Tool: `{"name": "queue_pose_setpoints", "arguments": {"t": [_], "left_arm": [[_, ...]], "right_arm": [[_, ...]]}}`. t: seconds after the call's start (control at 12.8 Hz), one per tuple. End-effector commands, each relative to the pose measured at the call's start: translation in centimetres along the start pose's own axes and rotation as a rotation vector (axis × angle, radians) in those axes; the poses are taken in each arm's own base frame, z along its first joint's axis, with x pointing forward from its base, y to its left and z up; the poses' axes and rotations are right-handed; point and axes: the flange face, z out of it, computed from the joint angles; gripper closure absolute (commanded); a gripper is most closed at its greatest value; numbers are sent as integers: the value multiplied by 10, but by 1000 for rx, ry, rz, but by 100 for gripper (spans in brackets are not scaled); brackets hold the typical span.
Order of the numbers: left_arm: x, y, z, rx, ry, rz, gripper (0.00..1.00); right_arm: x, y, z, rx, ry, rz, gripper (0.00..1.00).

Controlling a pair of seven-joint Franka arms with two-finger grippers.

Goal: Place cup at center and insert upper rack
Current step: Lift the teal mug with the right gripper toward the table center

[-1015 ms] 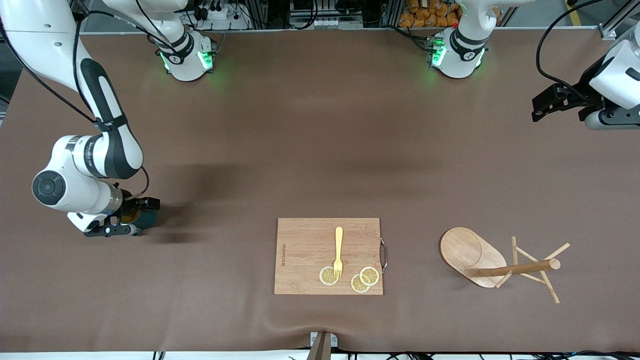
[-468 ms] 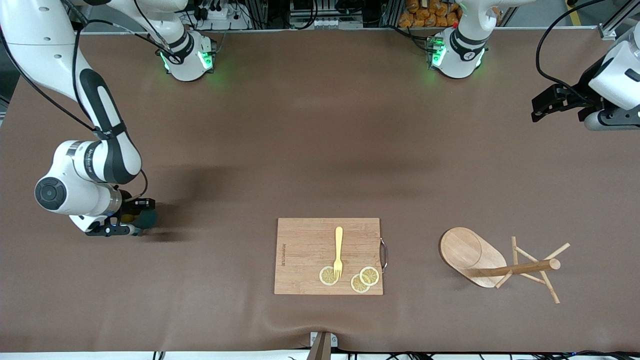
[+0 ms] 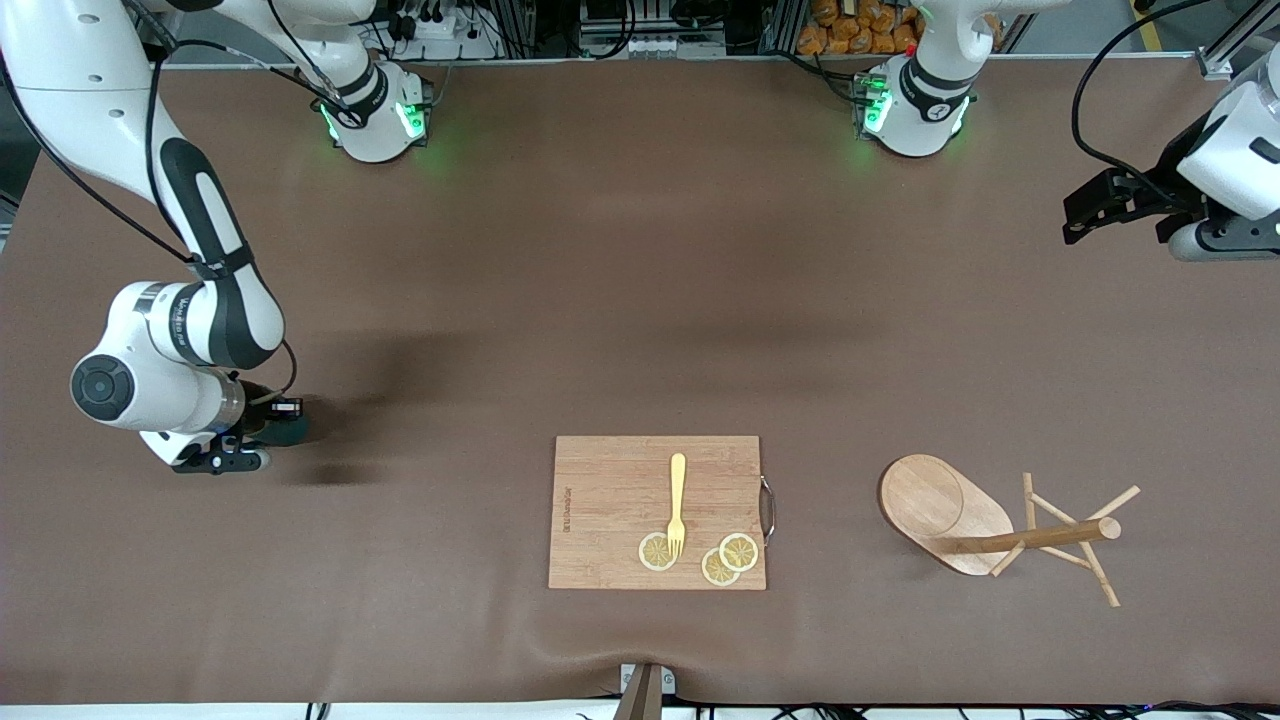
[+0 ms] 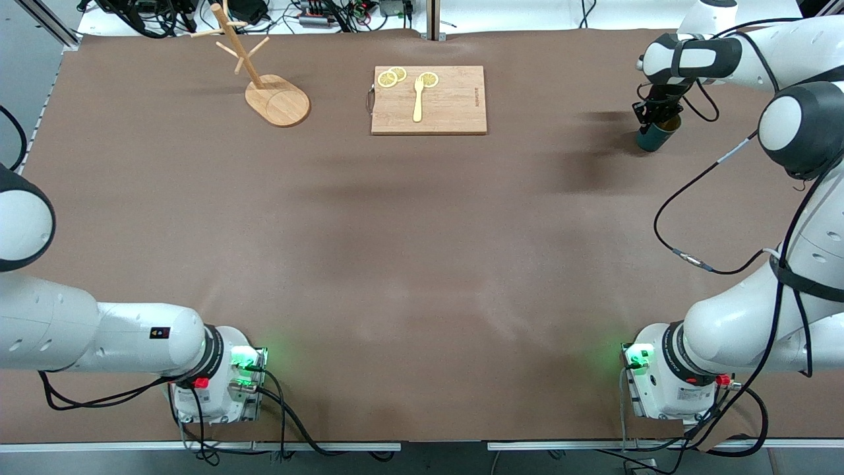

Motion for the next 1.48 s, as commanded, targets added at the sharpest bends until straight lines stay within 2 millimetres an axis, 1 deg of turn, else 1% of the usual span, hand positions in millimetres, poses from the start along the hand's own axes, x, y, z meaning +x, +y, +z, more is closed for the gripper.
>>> {"name": "queue_pose_setpoints", "arguments": {"t": [0.0, 0.08, 0.16, 0.31, 0.55, 0.62, 0.78, 1.01, 1.25, 1.33, 1.4], "left_arm": [[1, 0, -3, -13, 1, 3, 0], [1, 0, -3, -13, 1, 3, 0], [1, 0, -3, -13, 1, 3, 0], [1, 0, -3, -13, 1, 3, 0], [2, 0, -1, -13, 0, 3, 0], [2, 0, -1, -13, 1, 3, 0], [3, 0, 0, -13, 3, 3, 0], [3, 0, 1, -12, 1, 3, 0], [3, 0, 1, -12, 1, 5, 0], [3, 0, 1, -12, 0, 5, 0], [3, 0, 1, -12, 0, 5, 0]], "right_arm": [[9, -33, -20, -8, 28, 37, 100], [13, -55, -32, -13, 51, 42, 100], [16, -75, -39, -15, 55, 54, 100], [19, -126, -60, -25, 43, 80, 100], [12, -194, -61, -16, 54, 119, 100], [11, -224, -67, -4, 70, 125, 100], [4, -277, -75, 8, 90, 156, 100], [-12, -360, -72, 54, 90, 261, 100], [-33, -450, -61, 98, 81, 339, 100], [-42, -474, -60, 109, 78, 370, 100], [-53, -493, -57, 119, 70, 409, 100]]}}
